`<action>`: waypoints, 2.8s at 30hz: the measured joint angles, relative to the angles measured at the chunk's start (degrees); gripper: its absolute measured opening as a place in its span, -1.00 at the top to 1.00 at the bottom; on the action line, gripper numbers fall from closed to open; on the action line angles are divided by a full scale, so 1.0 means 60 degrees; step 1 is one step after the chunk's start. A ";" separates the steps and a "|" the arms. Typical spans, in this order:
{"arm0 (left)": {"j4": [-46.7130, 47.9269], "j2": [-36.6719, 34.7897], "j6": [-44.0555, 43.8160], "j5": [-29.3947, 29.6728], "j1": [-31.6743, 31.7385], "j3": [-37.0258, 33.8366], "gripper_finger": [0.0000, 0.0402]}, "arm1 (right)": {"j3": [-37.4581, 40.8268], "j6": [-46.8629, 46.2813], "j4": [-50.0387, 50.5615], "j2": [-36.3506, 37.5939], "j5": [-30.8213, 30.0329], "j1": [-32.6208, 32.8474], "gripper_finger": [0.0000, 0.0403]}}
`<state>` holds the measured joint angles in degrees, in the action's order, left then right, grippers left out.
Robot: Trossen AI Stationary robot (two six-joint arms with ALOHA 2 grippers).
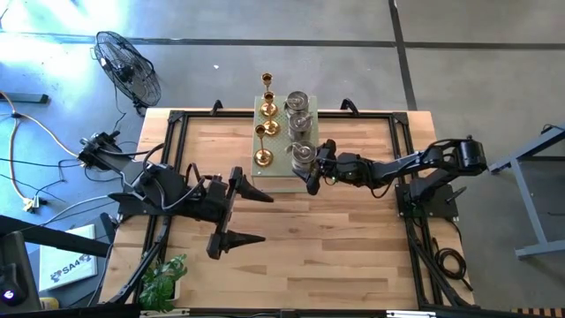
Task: Pick & Place candle stick holders
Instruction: Put the green scented candle on the shelf aligned with the other brown scented candle, then return to Home Position
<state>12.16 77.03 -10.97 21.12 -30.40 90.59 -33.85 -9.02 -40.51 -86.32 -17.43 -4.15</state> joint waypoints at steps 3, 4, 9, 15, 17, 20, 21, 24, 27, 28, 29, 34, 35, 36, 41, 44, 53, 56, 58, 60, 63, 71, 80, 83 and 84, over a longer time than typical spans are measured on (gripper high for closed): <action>0.0012 0.0000 0.0009 0.0000 0.0002 0.0000 -0.95 | 0.0001 -0.0041 -0.0044 0.0017 -0.0115 0.0001 -0.98; 0.0023 0.0000 0.0020 0.0000 0.0002 0.0000 -0.95 | 0.0008 -0.0074 -0.0013 0.0066 -0.0321 0.0005 -0.98; 0.0205 0.0000 0.0023 -0.0007 -0.0001 0.0000 -0.95 | 0.0033 0.0020 0.0074 0.0685 -0.1173 0.0001 -0.98; 0.0299 0.0000 0.0024 -0.0011 -0.0001 -0.0004 -0.95 | 0.0025 0.0299 0.0423 0.2048 -0.1399 0.0001 -0.98; 0.0295 0.0000 0.0024 -0.0015 -0.0001 -0.0004 -0.95 | -0.0010 0.0296 0.0420 0.2565 -0.1038 0.0001 -0.98; 0.0285 0.0000 0.0027 -0.0018 -0.0001 -0.0004 -0.95 | -0.0245 -0.0021 0.0597 0.3361 -0.0219 0.0078 -0.98; 0.0284 0.0000 0.0027 -0.0018 -0.0001 -0.0004 -0.95 | -0.0363 -0.0140 0.0692 0.3624 0.0150 0.0133 -0.98; 0.0290 0.0000 0.0027 -0.0018 0.0001 -0.0004 -0.95 | -0.0843 -0.0153 0.0870 0.4515 0.1800 0.0407 -0.98; 0.0280 0.0000 -0.0002 0.0043 -0.0001 -0.0004 -0.95 | -0.1481 -0.0149 0.1281 0.5416 0.3381 0.0811 -0.98; 0.0280 0.0000 -0.0002 0.0088 -0.0005 -0.0004 -0.95 | -0.1738 -0.0200 0.1665 0.5730 0.3746 0.0962 -0.98; 0.0288 -0.0002 -0.0002 0.0139 -0.0005 -0.0004 -0.95 | -0.2001 -0.0231 0.2180 0.6010 0.4021 0.1130 -0.98; 0.0714 -0.0466 0.0045 0.0929 -0.0249 -0.0011 -0.95 | -0.3533 -0.0467 0.5891 0.7227 0.4367 0.2008 -0.98; 0.0932 -0.0614 0.0078 0.1220 -0.0287 -0.0007 -0.95 | -0.3817 -0.0672 0.6590 0.7420 0.4377 0.2137 -0.98; 0.1233 -0.0763 0.0113 0.1535 -0.0360 -0.0007 -0.95 | -0.4085 -0.0934 0.7235 0.7621 0.4394 0.2243 -0.98; 0.2986 -0.1478 0.0068 0.2924 -0.0662 -0.0007 -0.95 | -0.4787 -0.2569 0.8994 0.8492 0.4593 0.2591 -0.98; 0.4114 -0.1734 -0.0232 0.3147 -0.0708 -0.0004 -0.95 | -0.4712 -0.3385 0.8946 0.8939 0.4599 0.2738 -0.98; 0.5661 -0.1803 -0.1228 0.3388 -0.0690 -0.0007 -0.95 | -0.4375 -0.3714 0.8785 0.9201 0.3385 0.2785 -0.98; 0.6005 -0.1803 -0.1451 0.3867 -0.0690 -0.0007 -0.94 | -0.4373 -0.3160 0.8952 0.8961 0.2875 0.2782 -0.98; 0.6233 -0.1803 -0.1592 0.3956 -0.0690 -0.0007 -0.90 | -0.4371 -0.2719 0.9011 0.8794 0.2568 0.2785 -0.98; 0.6460 -0.1803 -0.1792 0.3794 -0.0690 -0.0007 -0.82 | -0.4371 -0.2390 0.9248 0.8666 0.2081 0.2781 -0.96; 0.6648 -0.1800 -0.1940 0.3536 -0.0690 -0.0007 -0.65 | -0.4556 -0.1900 0.9942 0.8608 0.1001 0.2781 -0.87; 0.7352 -0.2162 -0.1997 0.3752 -0.0690 -0.0007 0.05 | -0.5861 -0.1782 1.1586 0.8651 0.0527 0.2784 -0.28; 0.8828 -0.3051 -0.2468 0.3691 -0.0704 -0.0058 0.95 | -0.7381 -0.1355 1.3982 0.8709 0.1343 0.2781 0.83; 0.8397 -0.3611 -0.1989 0.3700 -0.0901 -0.0362 0.91 | -0.7743 -0.1206 1.4759 0.8972 0.0661 0.2781 0.94; 0.8246 -0.3858 -0.1978 0.3909 -0.0996 -0.0529 0.89 | -0.7823 -0.1240 1.4911 0.9124 0.0475 0.2781 0.91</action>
<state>61.64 53.89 -22.84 44.58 -36.38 87.41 -80.78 -16.46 48.96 -31.58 -14.58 12.53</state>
